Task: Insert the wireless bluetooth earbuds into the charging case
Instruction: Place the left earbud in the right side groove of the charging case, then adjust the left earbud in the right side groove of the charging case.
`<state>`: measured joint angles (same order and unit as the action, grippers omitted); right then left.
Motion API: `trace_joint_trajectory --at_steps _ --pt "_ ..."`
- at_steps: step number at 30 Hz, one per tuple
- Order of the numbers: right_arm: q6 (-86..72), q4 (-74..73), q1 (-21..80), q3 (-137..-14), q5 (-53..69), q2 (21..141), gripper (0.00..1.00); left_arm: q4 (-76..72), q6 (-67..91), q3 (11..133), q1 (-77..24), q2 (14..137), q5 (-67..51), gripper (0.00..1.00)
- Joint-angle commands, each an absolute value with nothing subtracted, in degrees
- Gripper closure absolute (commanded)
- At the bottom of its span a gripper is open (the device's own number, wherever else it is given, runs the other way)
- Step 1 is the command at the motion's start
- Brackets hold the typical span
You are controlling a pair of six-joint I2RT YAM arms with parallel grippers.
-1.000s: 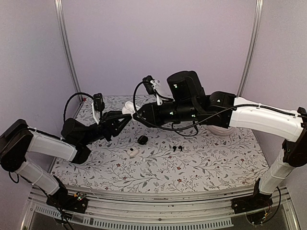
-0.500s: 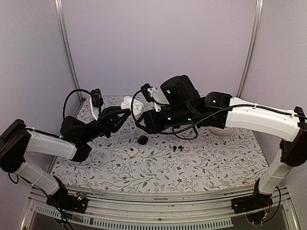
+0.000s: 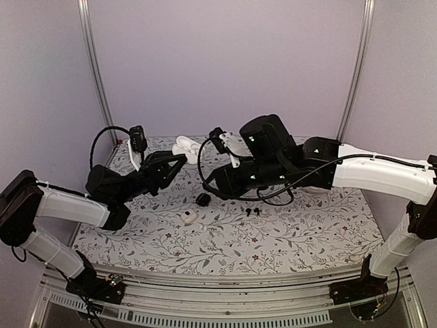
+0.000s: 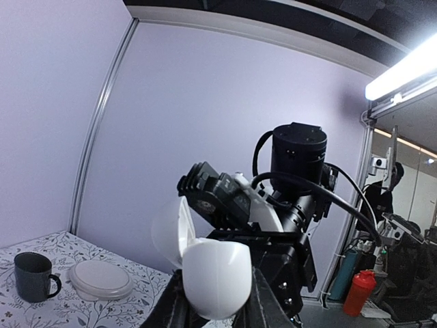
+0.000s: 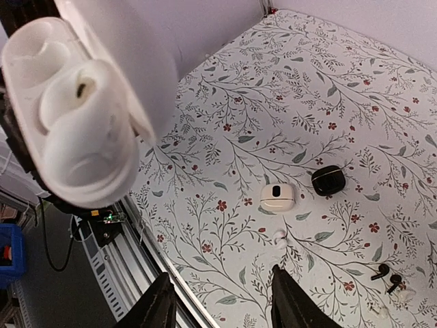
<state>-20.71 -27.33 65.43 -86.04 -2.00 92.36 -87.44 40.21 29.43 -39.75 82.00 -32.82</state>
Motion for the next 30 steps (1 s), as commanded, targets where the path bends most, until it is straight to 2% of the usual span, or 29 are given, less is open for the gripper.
trace_joint_trajectory --at_steps 1,6,16,21,30 --pt "-20.2 -21.7 64.1 -82.2 2.0 84.7 0.51 -104.4 39.4 29.7 -39.7 81.7 -34.9 1.0" --pt "-23.5 -17.8 62.2 -81.5 7.4 81.9 0.6 -104.4 39.2 29.5 -39.5 82.0 -37.4 1.0" --pt "-32.6 -15.4 61.5 -85.3 9.9 85.8 0.73 -104.3 39.0 29.2 -39.6 82.3 -38.5 1.0" --pt "-36.4 -14.5 60.5 -85.1 8.4 85.9 0.76 -104.3 38.7 29.2 -39.6 82.4 -38.9 1.0" --pt "-36.9 -12.3 59.5 -83.4 9.9 85.7 0.76 -104.3 38.9 29.7 -39.6 82.9 -38.9 1.0"
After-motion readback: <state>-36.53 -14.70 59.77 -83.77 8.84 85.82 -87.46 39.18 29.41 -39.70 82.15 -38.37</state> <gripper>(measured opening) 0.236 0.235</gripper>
